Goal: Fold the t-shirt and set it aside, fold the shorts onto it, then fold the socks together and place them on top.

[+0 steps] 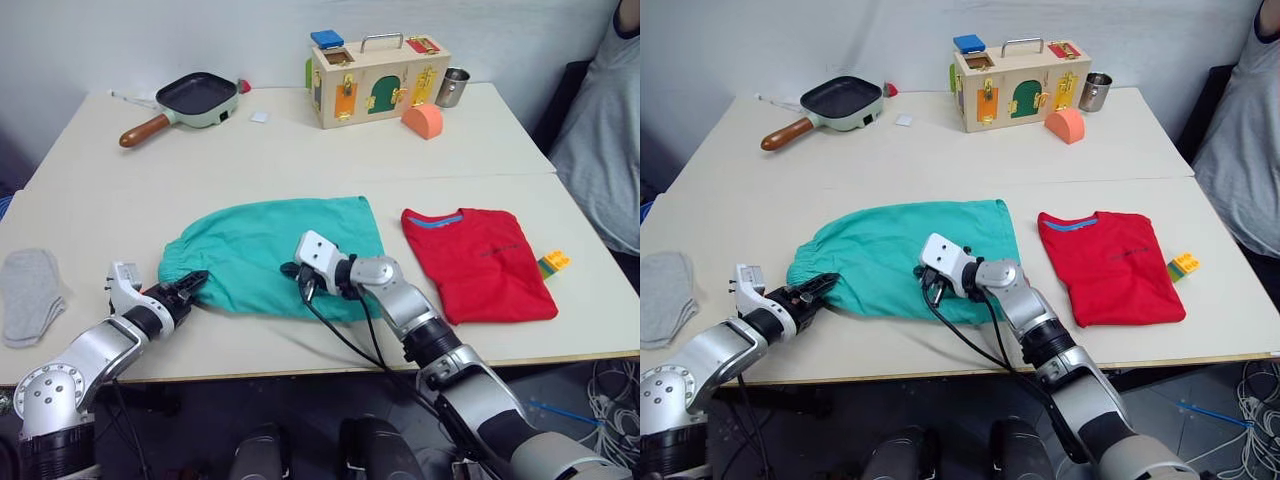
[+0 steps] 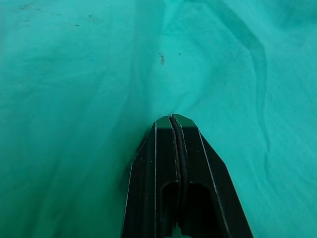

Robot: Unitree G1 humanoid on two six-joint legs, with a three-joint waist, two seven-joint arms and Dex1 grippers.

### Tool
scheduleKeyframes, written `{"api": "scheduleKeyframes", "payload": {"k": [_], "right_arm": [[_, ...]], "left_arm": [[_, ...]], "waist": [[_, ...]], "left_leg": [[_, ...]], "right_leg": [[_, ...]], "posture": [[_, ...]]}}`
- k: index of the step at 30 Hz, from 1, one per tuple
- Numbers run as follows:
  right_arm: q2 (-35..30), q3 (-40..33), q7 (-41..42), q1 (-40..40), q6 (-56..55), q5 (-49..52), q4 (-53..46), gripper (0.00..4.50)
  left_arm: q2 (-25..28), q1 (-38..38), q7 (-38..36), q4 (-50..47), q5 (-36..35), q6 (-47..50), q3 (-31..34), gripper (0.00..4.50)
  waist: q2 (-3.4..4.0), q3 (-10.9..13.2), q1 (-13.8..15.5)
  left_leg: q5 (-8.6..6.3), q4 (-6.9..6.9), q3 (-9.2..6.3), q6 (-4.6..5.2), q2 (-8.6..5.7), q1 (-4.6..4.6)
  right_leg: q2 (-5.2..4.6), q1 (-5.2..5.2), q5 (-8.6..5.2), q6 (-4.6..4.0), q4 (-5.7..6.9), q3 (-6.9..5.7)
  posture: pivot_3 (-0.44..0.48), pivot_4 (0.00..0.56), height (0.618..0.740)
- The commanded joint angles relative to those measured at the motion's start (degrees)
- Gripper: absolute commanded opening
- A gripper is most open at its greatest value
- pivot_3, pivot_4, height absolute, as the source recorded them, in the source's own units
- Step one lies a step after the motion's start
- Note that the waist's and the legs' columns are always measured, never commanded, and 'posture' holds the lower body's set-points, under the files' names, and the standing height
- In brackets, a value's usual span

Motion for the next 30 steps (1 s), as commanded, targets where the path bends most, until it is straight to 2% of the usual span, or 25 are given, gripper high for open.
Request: {"api": "scheduleKeyframes", "payload": {"k": [1,4,8,11,15,17,20,21,23,24,27,30], "right_arm": [[0.0,-0.2,0.4,0.5,0.6,0.7,-3.3,0.00],[-0.1,-0.3,0.4,0.9,1.1,0.7,-4.0,0.00],[-0.5,-0.4,0.7,1.7,1.8,0.9,-5.1,0.00],[-1.8,-0.7,0.6,2.9,2.2,0.8,-5.5,0.00],[-3.3,-0.9,0.3,4.4,2.9,0.7,-6.6,0.00],[-3.8,-0.8,0.2,4.9,3.1,0.7,-7.2,0.00],[-4.5,-0.9,-0.2,5.7,4.0,0.9,-8.8,0.00],[-4.8,-0.9,-0.2,6.2,4.5,0.9,-9.8,0.00],[-5.2,-0.9,-0.3,6.9,5.2,1.0,-11.3,0.00],[-5.6,-1.3,-0.2,7.7,5.9,1.6,-13.2,0.00],[-7.5,-3.2,0.1,10.8,8.8,3.7,-20.7,0.00],[-9.9,-5.5,-0.7,14.3,11.9,5.1,-27.7,0.00]], "left_arm": [[-1.7,-1.5,-1.8,0.9,2.8,-3.2,0.5,0.87],[-2.1,-3.5,-5.7,1.2,5.8,-6.0,1.8,0.01],[2.5,-5.6,-13.9,1.2,9.4,-3.7,1.3,0.01],[8.8,-9.9,-24.6,-0.4,15.5,-2.8,-0.7,0.01],[19.1,-19.4,-36.2,-2.7,25.1,4.0,-11.7,0.01],[20.6,-23.1,-40.9,-2.9,28.8,5.5,-16.1,0.01],[23.3,-29.0,-51.4,-4.4,41.0,3.5,-27.9,0.01],[23.0,-31.5,-54.9,-4.0,47.1,0.7,-33.2,0.01],[21.8,-34.5,-59.3,-2.6,54.7,-3.1,-38.9,0.01],[19.2,-36.8,-60.6,-1.0,57.8,-4.9,-41.5,0.01],[11.5,-41.7,-64.1,2.7,64.3,-8.9,-46.0,0.01],[7.8,-42.8,-68.4,3.3,68.2,-11.2,-47.9,0.01]], "waist": [[0.00,0.0,-0.2],[-0.06,0.0,-0.4],[-0.10,0.0,-0.6],[-0.17,0.0,-0.6],[-0.19,0.1,-0.5],[-0.18,0.1,-0.4],[-0.17,0.1,-0.5],[-0.16,0.1,-0.5],[-0.16,0.1,-0.5],[-0.16,0.1,-0.4],[-0.18,0.1,0.0],[-0.20,0.1,-0.4]], "left_leg": [[0.00,-0.01,-0.01,-0.01,0.00,-0.01],[0.00,-0.03,-0.02,-0.03,0.03,-0.11],[0.00,-0.06,0.00,-0.12,0.09,-0.32],[0.01,-0.04,-0.01,-0.16,0.14,-0.58],[0.02,-0.03,-0.01,-0.19,0.16,-0.78],[0.01,-0.05,-0.02,-0.18,0.12,-0.79],[-0.01,-0.06,0.00,-0.17,0.09,-0.77],[-0.02,-0.09,0.02,-0.18,0.09,-0.77],[-0.01,-0.09,0.04,-0.20,0.11,-0.78],[-0.01,-0.09,0.05,-0.20,0.12,-0.78],[0.01,-0.01,0.05,-0.17,0.13,-0.88],[0.03,0.02,0.11,-0.06,0.11,-0.95]], "right_leg": [[0.00,0.00,0.00,0.00,-0.01,-0.01],[0.06,-0.11,0.00,0.00,-0.03,-0.04],[0.14,-0.36,0.00,0.00,-0.04,-0.04],[0.20,-0.62,-0.01,-0.01,-0.04,-0.08],[0.22,-0.74,-0.01,-0.01,-0.12,-0.13],[0.20,-0.72,-0.01,-0.01,-0.17,-0.11],[0.19,-0.69,0.00,-0.01,-0.21,-0.09],[0.19,-0.69,0.00,-0.01,-0.23,-0.08],[0.23,-0.73,-0.01,-0.01,-0.23,-0.09],[0.25,-0.74,-0.01,-0.01,-0.22,-0.09],[0.25,-0.76,-0.01,-0.01,-0.24,-0.10],[0.22,-0.79,0.01,0.02,-0.28,-0.05]], "posture": [[0.000,0.150,0.740],[0.000,0.150,0.740],[0.000,0.150,0.740],[0.000,0.150,0.740],[0.000,0.150,0.740],[0.000,0.150,0.740],[0.000,0.150,0.740],[0.000,0.150,0.740],[0.000,0.150,0.740],[0.000,0.150,0.740],[0.000,0.150,0.740],[0.000,0.150,0.740]]}}
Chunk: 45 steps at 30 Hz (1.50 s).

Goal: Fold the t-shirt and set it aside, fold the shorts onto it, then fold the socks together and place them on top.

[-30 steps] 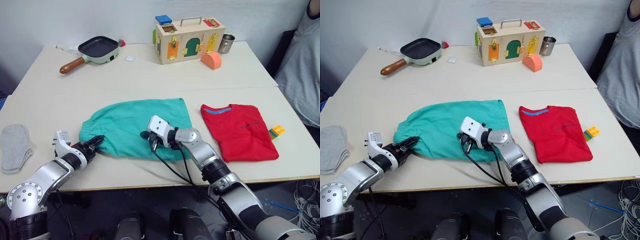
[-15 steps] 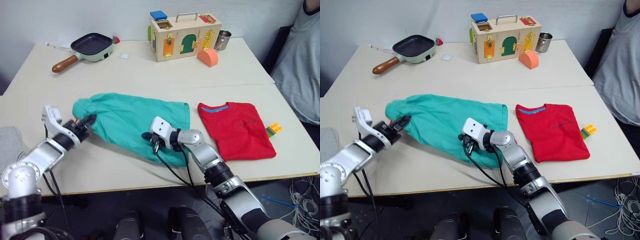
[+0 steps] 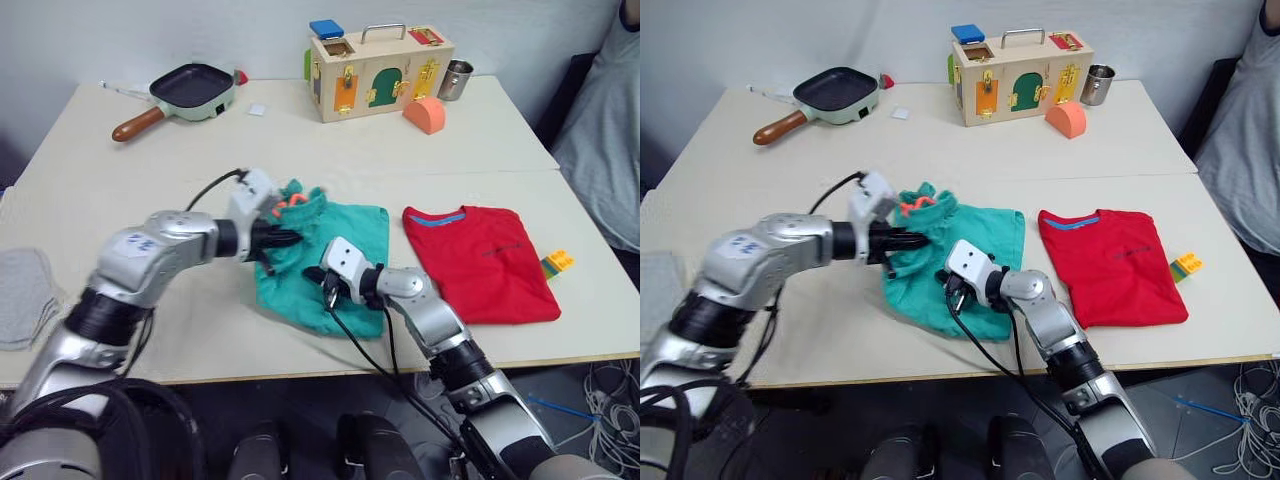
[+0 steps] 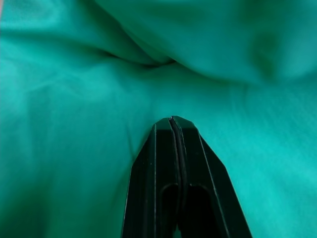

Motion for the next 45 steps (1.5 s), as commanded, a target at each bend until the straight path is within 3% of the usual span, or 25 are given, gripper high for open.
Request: {"api": "scheduleKeyframes", "payload": {"k": [1,9,14,18,22,23,31,35,39,42,45], "right_arm": [[-3.2,-3.4,-0.8,3.4,3.7,1.7,-8.7,0.00],[-7.4,-5.6,-5.1,11.3,11.0,1.0,-16.5,0.00],[-7.4,-7.0,-8.0,13.5,14.9,1.6,-19.5,0.00],[-10.7,-11.5,-6.2,15.6,19.2,5.8,-26.1,0.00],[-15.7,-17.2,-1.6,18.1,22.4,12.7,-32.4,0.00],[-17.4,-18.6,-0.3,18.9,23.0,14.2,-33.5,0.00],[-25.8,-26.4,3.4,22.9,20.8,19.1,-32.0,0.00],[-26.9,-27.2,4.1,23.1,19.1,20.1,-31.6,0.00],[-27.2,-28.5,3.8,20.4,16.9,21.6,-30.9,0.00],[-24.1,-27.3,3.3,14.6,16.8,25.4,-31.5,0.00],[-18.5,-20.8,0.4,9.7,18.2,25.8,-32.5,0.00]], "left_arm": [[-1.9,-1.6,-5.4,-0.9,5.2,-4.2,-1.5,0.01],[-4.4,0.4,-14.6,-1.4,13.6,-13.0,-3.5,0.01],[-8.8,0.3,-17.5,1.8,19.9,-20.4,-6.1,0.01],[-11.9,1.3,-18.9,4.6,24.2,-23.9,-8.1,0.01],[-13.7,3.9,-19.4,6.7,23.2,-23.2,-5.0,0.01],[-14.2,4.6,-19.8,6.5,21.6,-22.6,-3.2,0.54],[-11.9,8.8,-30.1,0.0,8.3,-19.7,8.7,2.97],[-8.3,9.6,-31.8,-3.4,0.3,-9.5,14.8,2.97],[-6.6,9.3,-27.9,0.2,1.3,-9.8,19.6,2.97],[-9.1,8.3,-24.0,5.7,6.8,-18.1,19.7,2.34],[-12.7,7.1,-22.4,11.1,12.6,-25.3,16.3,1.42]], "waist": [[0.00,0.0,-0.4],[-0.01,0.1,-0.3],[-0.02,0.1,0.1],[-0.02,0.1,0.5],[-0.01,0.1,1.0],[0.02,0.1,1.0],[-0.01,0.1,1.1],[-0.01,0.1,1.0],[-0.01,0.1,1.1],[-0.01,0.1,1.1],[-0.02,0.1,1.2]], "left_leg": [[0.00,-0.01,0.04,0.01,0.00,0.00],[0.11,-0.05,0.13,-0.11,0.16,0.06],[0.12,0.01,0.10,-0.02,0.10,0.04],[0.10,0.00,0.11,0.04,0.07,0.03],[0.07,0.02,0.11,0.10,0.07,0.02],[0.06,0.02,0.13,0.11,0.08,0.03],[0.06,0.01,0.10,0.11,0.12,0.04],[0.07,0.01,0.09,0.10,0.11,0.05],[0.07,0.02,0.08,0.09,0.11,0.07],[0.07,0.04,0.09,0.11,0.10,0.12],[0.07,0.04,0.06,0.11,0.10,0.13]], "right_leg": [[0.00,-0.02,0.00,0.01,-0.01,0.02],[0.13,-0.14,-0.05,0.00,0.09,0.06],[0.09,-0.09,-0.04,0.00,0.09,0.09],[0.05,-0.08,-0.04,0.01,0.07,0.09],[0.06,-0.09,-0.04,0.02,0.05,0.08],[0.07,-0.09,-0.04,0.02,0.05,0.08],[0.10,-0.08,-0.04,0.02,0.05,0.02],[0.10,-0.06,-0.04,0.02,0.05,0.03],[0.11,-0.05,-0.04,0.04,0.06,0.04],[0.09,0.01,-0.02,0.07,0.05,0.05],[0.10,0.05,-0.01,0.08,0.05,0.01]], "posture": [[0.000,0.150,0.740],[0.000,0.150,0.740],[0.000,0.150,0.740],[0.000,0.150,0.740],[0.000,0.150,0.740],[0.000,0.150,0.740],[0.000,0.150,0.740],[0.000,0.150,0.740],[0.000,0.150,0.740],[0.000,0.150,0.740],[0.000,0.150,0.740]]}}
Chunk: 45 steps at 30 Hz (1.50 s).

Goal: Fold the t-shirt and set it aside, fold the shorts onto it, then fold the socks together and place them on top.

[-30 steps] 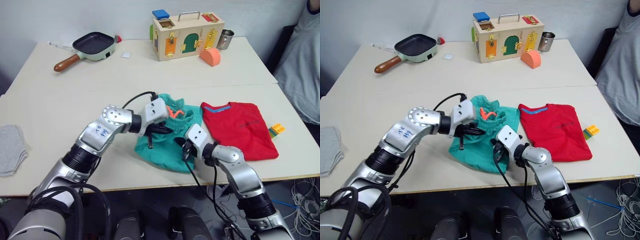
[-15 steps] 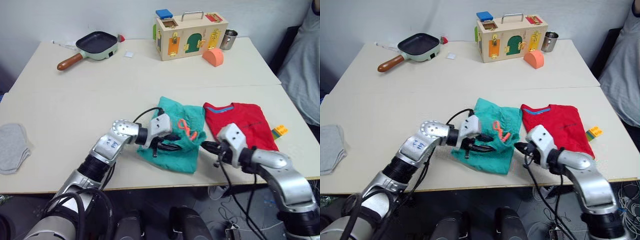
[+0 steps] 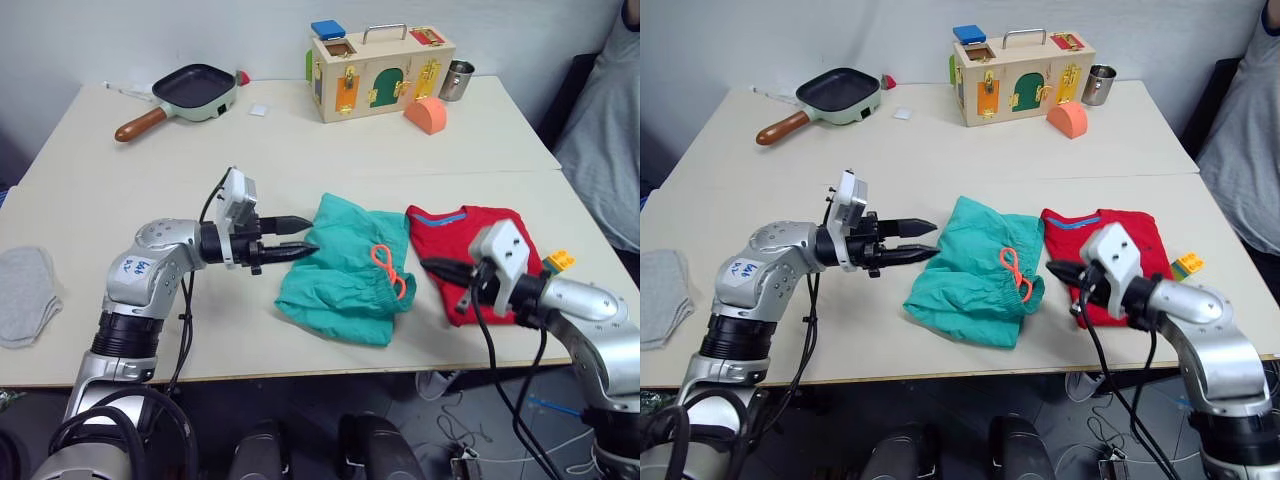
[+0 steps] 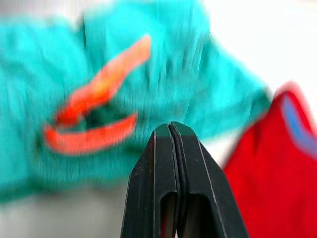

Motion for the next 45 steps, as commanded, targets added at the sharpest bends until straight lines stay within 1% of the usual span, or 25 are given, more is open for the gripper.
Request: {"api": "scheduleKeyframes", "payload": {"k": [1,3,4,5,7,9,11,15,17,18,19,20,21,22,24,25,27,29,31,32,33,37,40,42,45], "right_arm": [[5.1,7.6,-3.4,-3.0,0.5,0.0,-2.0,0.00],[6.3,13.4,-4.6,-3.5,-0.7,-4.3,-0.5,0.00],[7.3,16.2,-6.0,-2.7,-2.5,-7.2,1.9,0.00],[7.9,17.8,-7.0,-2.2,-3.8,-9.0,3.6,0.00],[7.3,19.7,-7.2,1.0,-8.7,-12.1,7.0,0.00],[6.6,19.1,-6.5,4.2,-12.3,-12.8,8.6,0.00],[6.1,17.9,-6.0,6.6,-14.5,-12.6,9.3,0.00],[5.7,13.2,-3.4,11.6,-18.3,-8.3,9.7,0.00],[7.6,8.4,-0.9,13.3,-14.7,2.6,5.1,0.00],[8.8,5.0,-1.6,13.5,-10.8,10.3,2.4,0.00],[8.9,2.0,-2.4,13.7,-5.8,18.0,0.1,0.17],[8.5,-0.1,-3.4,13.7,-2.7,22.2,-1.3,0.36],[6.9,-2.3,-4.3,13.6,1.2,26.6,-2.4,0.64],[3.9,-4.4,-5.3,13.6,6.5,31.3,-3.0,0.86],[-2.2,-8.4,-8.8,13.0,16.7,40.5,-2.3,1.60],[-4.2,-9.7,-10.5,12.7,19.8,44.1,-1.7,1.88],[-11.1,-11.4,-16.5,10.8,31.1,49.7,4.0,2.60],[-16.5,-10.8,-20.5,9.0,40.0,52.1,8.4,3.27],[-17.1,-9.8,-22.1,6.5,43.9,54.4,12.0,3.96],[-16.2,-9.5,-23.6,5.1,45.2,55.7,14.2,4.30],[-15.3,-9.3,-24.7,3.9,46.3,56.3,15.7,4.46],[-10.5,-6.4,-28.8,-0.6,49.9,55.9,19.7,4.46],[-5.8,-6.0,-32.8,-4.6,50.8,55.3,23.1,4.46],[-3.4,-5.0,-34.3,-7.1,51.2,53.1,24.9,4.46],[-1.0,-3.4,-35.0,-9.5,51.5,49.5,27.0,4.46]], "left_arm": [[-3.2,-2.1,1.7,4.4,6.4,-8.6,-4.2,1.11],[-5.4,-2.3,2.6,6.6,8.8,-11.0,-6.0,0.44],[-7.2,-2.3,4.0,8.0,9.9,-11.7,-6.9,0.11],[-8.4,-2.3,5.0,9.1,10.8,-12.3,-7.4,0.03],[-10.5,-1.6,8.2,11.3,12.8,-12.4,-7.8,0.03],[-11.4,-0.1,10.0,12.2,13.9,-12.3,-7.9,0.03],[-11.4,1.4,10.0,11.8,14.2,-12.1,-8.2,0.03],[-10.7,5.0,9.8,10.4,14.9,-10.8,-8.9,0.03],[-10.8,6.0,9.3,10.0,14.3,-12.4,-8.1,0.03],[-11.0,6.2,9.0,9.5,13.5,-13.1,-7.4,0.03],[-11.3,6.3,8.4,9.0,12.6,-14.4,-6.7,0.01],[-11.4,6.3,7.8,8.6,12.0,-15.6,-6.1,0.00],[-11.4,6.2,6.7,8.1,11.0,-16.1,-5.5,0.00],[-11.1,6.0,5.6,7.7,10.4,-16.7,-5.1,0.00],[-10.3,5.4,3.8,7.4,9.5,-18.0,-4.5,0.00],[-10.1,5.3,3.2,7.4,9.2,-18.4,-4.3,0.00],[-9.1,4.6,0.8,7.5,8.5,-19.5,-3.8,0.00],[-8.5,4.2,-0.6,7.9,8.2,-19.9,-3.6,0.00],[-8.0,3.5,-1.9,9.4,8.7,-21.1,-3.7,0.00],[-8.0,3.2,-2.4,10.3,9.2,-21.9,-3.8,0.00],[-8.0,3.0,-2.6,11.0,9.6,-22.6,-3.9,0.00],[-9.2,2.2,-1.9,13.5,10.9,-24.7,-4.3,0.00],[-10.2,1.7,-0.7,14.7,11.9,-25.7,-4.5,0.00],[-10.7,1.4,0.3,16.0,12.7,-26.3,-4.6,0.00],[-10.6,0.7,2.1,18.5,14.8,-26.9,-5.1,0.00]], "waist": [[-0.01,0.0,0.0],[0.00,0.0,0.1],[0.00,0.0,0.1],[-0.01,0.0,0.2],[-0.01,0.0,0.2],[-0.01,0.0,0.1],[-0.01,0.0,-0.2],[-0.02,0.0,0.0],[-0.02,0.0,0.0],[-0.02,0.0,0.0],[-0.02,0.0,0.1],[-0.01,0.0,0.1],[-0.02,0.0,0.0],[-0.01,0.0,0.0],[-0.01,0.0,0.0],[-0.01,0.0,0.1],[-0.01,0.0,0.0],[-0.01,0.0,0.1],[-0.01,0.0,0.0],[-0.01,0.0,-0.1],[-0.01,0.0,0.0],[-0.01,0.0,0.0],[-0.01,0.0,0.0],[-0.01,0.0,0.0],[-0.01,0.0,-0.1]], "left_leg": [[0.00,0.00,-0.02,-0.01,0.00,0.01],[0.00,-0.01,-0.02,-0.01,0.00,-0.04],[-0.01,-0.01,-0.02,0.00,-0.01,-0.06],[-0.02,0.00,-0.01,0.02,-0.02,-0.10],[-0.08,0.11,0.01,0.13,-0.09,-0.19],[-0.16,0.18,0.02,0.26,-0.16,-0.21],[-0.19,0.20,0.07,0.32,-0.16,-0.18],[-0.17,0.14,0.06,0.27,-0.09,0.08],[-0.16,0.13,0.04,0.25,-0.08,0.08],[-0.16,0.14,0.02,0.25,-0.08,0.08],[-0.16,0.14,0.01,0.26,-0.08,0.08],[-0.16,0.15,-0.01,0.26,-0.07,0.07],[-0.16,0.16,-0.03,0.26,-0.07,0.06],[-0.16,0.17,-0.05,0.27,-0.07,0.07],[-0.20,0.16,-0.07,0.33,-0.08,0.05],[-0.21,0.17,-0.09,0.36,-0.08,0.06],[-0.37,0.15,-0.18,0.62,-0.08,0.06],[-0.38,0.15,-0.18,0.66,-0.08,0.05],[-0.39,0.15,-0.18,0.67,-0.08,0.03],[-0.39,0.14,-0.18,0.67,-0.07,0.02],[-0.38,0.14,-0.17,0.67,-0.06,0.01],[-0.37,0.16,-0.17,0.66,-0.07,-0.02],[-0.33,0.19,-0.16,0.61,-0.08,-0.10],[-0.20,0.21,-0.15,0.38,-0.08,-0.12],[-0.19,0.21,-0.15,0.39,-0.07,-0.12]], "right_leg": [[0.01,0.01,0.00,0.00,0.01,-0.01],[0.00,-0.03,0.00,0.00,0.00,-0.03],[-0.01,-0.03,0.00,0.00,0.00,-0.03],[-0.03,-0.04,0.00,0.00,-0.03,-0.05],[-0.10,-0.05,0.02,0.04,-0.07,-0.06],[-0.16,-0.02,0.07,0.12,-0.12,-0.07],[-0.18,0.00,0.10,0.17,-0.13,-0.04],[-0.12,0.19,0.10,0.18,-0.14,-0.04],[-0.12,0.19,0.10,0.18,-0.13,-0.04],[-0.13,0.21,0.10,0.18,-0.12,-0.04],[-0.13,0.21,0.10,0.18,-0.12,-0.04],[-0.14,0.21,0.10,0.18,-0.11,-0.04],[-0.16,0.21,0.11,0.17,-0.08,-0.04],[-0.17,0.22,0.11,0.17,-0.08,-0.05],[-0.21,0.22,0.11,0.17,-0.09,-0.06],[-0.22,0.25,0.11,0.16,-0.11,-0.08],[-0.21,0.28,0.10,0.14,-0.14,-0.15],[-0.22,0.28,0.09,0.13,-0.15,-0.16],[-0.21,0.27,0.08,0.12,-0.15,-0.17],[-0.19,0.27,0.08,0.12,-0.18,-0.19],[-0.16,0.25,0.08,0.12,-0.18,-0.18],[-0.15,0.25,0.10,0.15,-0.18,-0.20],[-0.17,0.20,0.11,0.17,-0.18,-0.20],[-0.16,0.19,0.12,0.18,-0.17,-0.19],[-0.16,0.19,0.12,0.19,-0.17,-0.19]], "posture": [[0.000,0.150,0.740],[0.000,0.150,0.740],[0.000,0.150,0.740],[0.000,0.150,0.740],[0.000,0.150,0.740],[0.000,0.150,0.740],[0.000,0.150,0.740],[0.000,0.150,0.740],[0.000,0.150,0.740],[0.000,0.150,0.740],[0.000,0.150,0.740],[0.000,0.150,0.740],[0.000,0.150,0.740],[0.000,0.150,0.740],[0.000,0.150,0.740],[0.000,0.150,0.740],[0.000,0.150,0.740],[0.000,0.150,0.740],[0.000,0.150,0.740],[0.000,0.150,0.740],[0.000,0.150,0.740],[0.000,0.150,0.740],[0.000,0.150,0.740],[0.000,0.150,0.740],[0.000,0.150,0.740]]}}
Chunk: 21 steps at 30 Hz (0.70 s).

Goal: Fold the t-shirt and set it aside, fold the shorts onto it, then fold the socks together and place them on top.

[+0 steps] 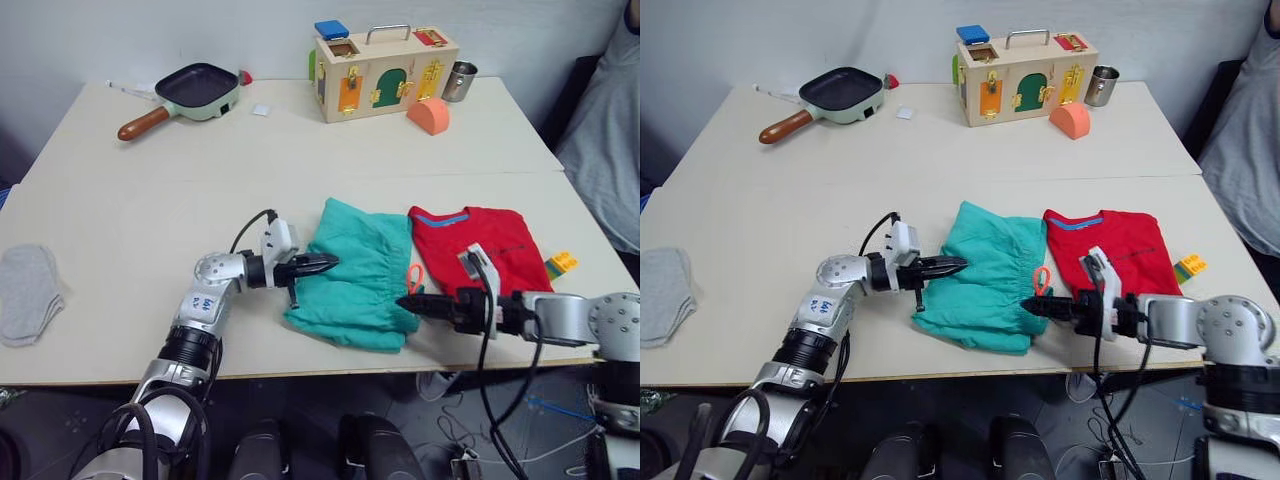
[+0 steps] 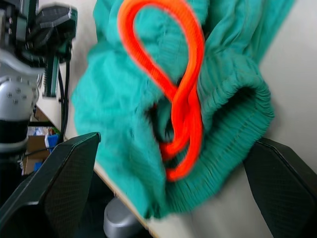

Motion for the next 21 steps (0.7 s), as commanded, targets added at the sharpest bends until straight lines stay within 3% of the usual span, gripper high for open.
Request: {"api": "scheduleKeyframes", "payload": {"k": [1,6,16,21], "right_arm": [[2.5,1.6,-1.1,-2.1,0.2,-4.3,2.8,4.46],[5.5,3.1,0.7,-5.2,0.1,-9.2,6.4,4.46],[0.5,3.7,9.3,-9.0,2.3,-14.6,7.3,4.46],[4.3,6.9,11.7,-10.5,-0.8,-19.8,11.5,4.46]], "left_arm": [[0.3,-1.7,2.4,2.1,2.7,-1.2,-0.3,0.00],[1.8,-2.7,6.0,6.7,7.4,-0.1,-1.5,0.00],[4.3,0.5,4.5,4.8,6.1,2.7,-0.2,0.00],[4.5,1.6,4.2,3.5,5.7,3.0,-0.4,0.00]], "waist": [[-0.02,0.0,-0.1],[-0.11,-0.1,-1.2],[-0.08,-0.1,-1.4],[-0.11,-0.1,-1.5]], "left_leg": [[0.00,-0.01,0.00,0.00,0.01,0.02],[-0.01,-0.06,0.01,0.02,0.04,0.11],[0.01,-0.12,0.01,0.03,0.05,0.14],[0.00,-0.10,0.02,0.04,0.04,0.17]], "right_leg": [[0.01,0.01,0.00,0.00,0.00,0.00],[0.02,0.05,0.00,0.00,0.03,0.00],[-0.01,0.02,0.00,0.00,0.08,0.01],[-0.02,0.07,0.00,0.00,0.06,0.02]], "posture": [[0.000,0.150,0.740],[0.000,0.150,0.740],[0.000,0.150,0.740],[0.000,0.150,0.740]]}}
